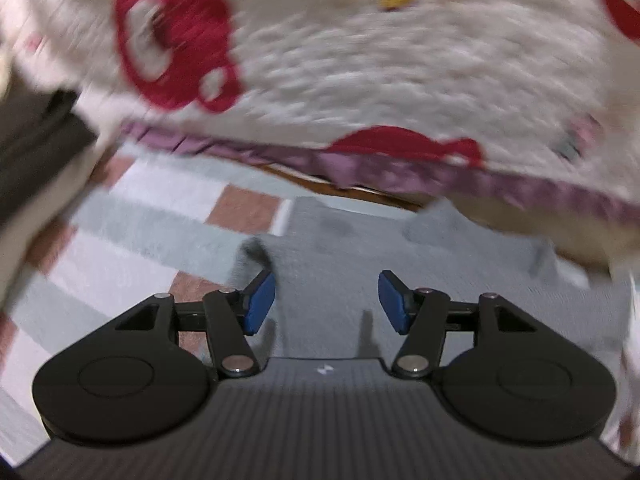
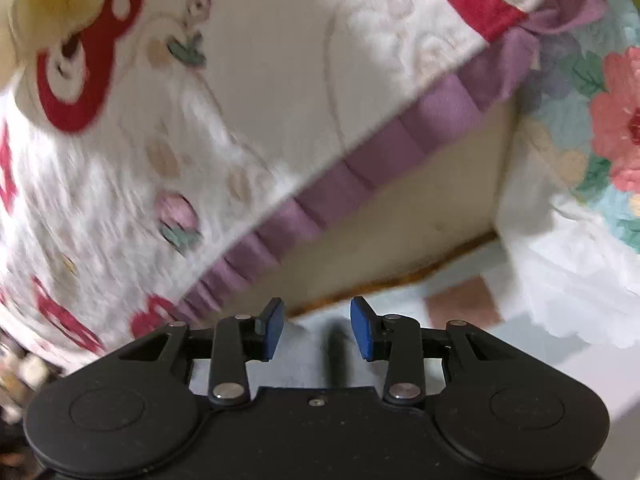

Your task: Fold clothes

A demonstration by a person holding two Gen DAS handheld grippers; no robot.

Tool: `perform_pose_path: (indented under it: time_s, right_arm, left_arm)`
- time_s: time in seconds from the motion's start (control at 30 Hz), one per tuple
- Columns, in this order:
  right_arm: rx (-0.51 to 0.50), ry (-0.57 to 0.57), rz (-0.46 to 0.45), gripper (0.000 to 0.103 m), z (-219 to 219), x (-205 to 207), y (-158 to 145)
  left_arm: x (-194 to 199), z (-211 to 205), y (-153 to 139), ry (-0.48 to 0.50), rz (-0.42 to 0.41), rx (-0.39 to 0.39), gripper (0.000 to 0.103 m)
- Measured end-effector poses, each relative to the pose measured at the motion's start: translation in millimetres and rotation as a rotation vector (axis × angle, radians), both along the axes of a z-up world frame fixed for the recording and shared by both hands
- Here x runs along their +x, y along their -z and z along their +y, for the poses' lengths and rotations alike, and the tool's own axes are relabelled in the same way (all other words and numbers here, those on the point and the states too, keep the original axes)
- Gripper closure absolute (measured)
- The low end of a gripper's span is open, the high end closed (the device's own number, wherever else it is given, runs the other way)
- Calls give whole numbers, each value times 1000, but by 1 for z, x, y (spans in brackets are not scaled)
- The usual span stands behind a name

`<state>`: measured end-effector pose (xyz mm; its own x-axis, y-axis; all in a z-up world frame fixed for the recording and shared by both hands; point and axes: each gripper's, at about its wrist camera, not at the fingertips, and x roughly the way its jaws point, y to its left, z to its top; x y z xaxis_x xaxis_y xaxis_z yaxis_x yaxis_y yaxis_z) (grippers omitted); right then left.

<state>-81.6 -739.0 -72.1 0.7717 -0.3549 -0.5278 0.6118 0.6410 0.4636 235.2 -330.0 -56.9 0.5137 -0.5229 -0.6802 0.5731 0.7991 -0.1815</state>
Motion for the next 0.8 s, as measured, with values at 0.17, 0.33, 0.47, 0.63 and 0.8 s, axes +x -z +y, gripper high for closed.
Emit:
perform_pose_path:
  time_s: [0.17, 0.33, 0.47, 0.63, 0.8]
  right_arm:
    - [13, -37, 133, 61, 8, -2, 20]
    - [77, -283, 231, 62, 32, -9, 48]
    - [3, -289, 298, 59, 39, -11, 57]
    - [74, -315, 196, 58, 30, -12, 62]
    - [159, -326, 153, 49, 32, -12, 67]
  left_arm:
    - [-53, -25, 5, 214, -15, 51, 46]
    - [-90, -54, 19, 354, 76, -2, 45]
    - [-110, -74, 32, 419, 135, -7, 44]
    - [-124, -91, 44, 463, 130, 17, 41]
    - [-129, -98, 52, 440, 98, 23, 41]
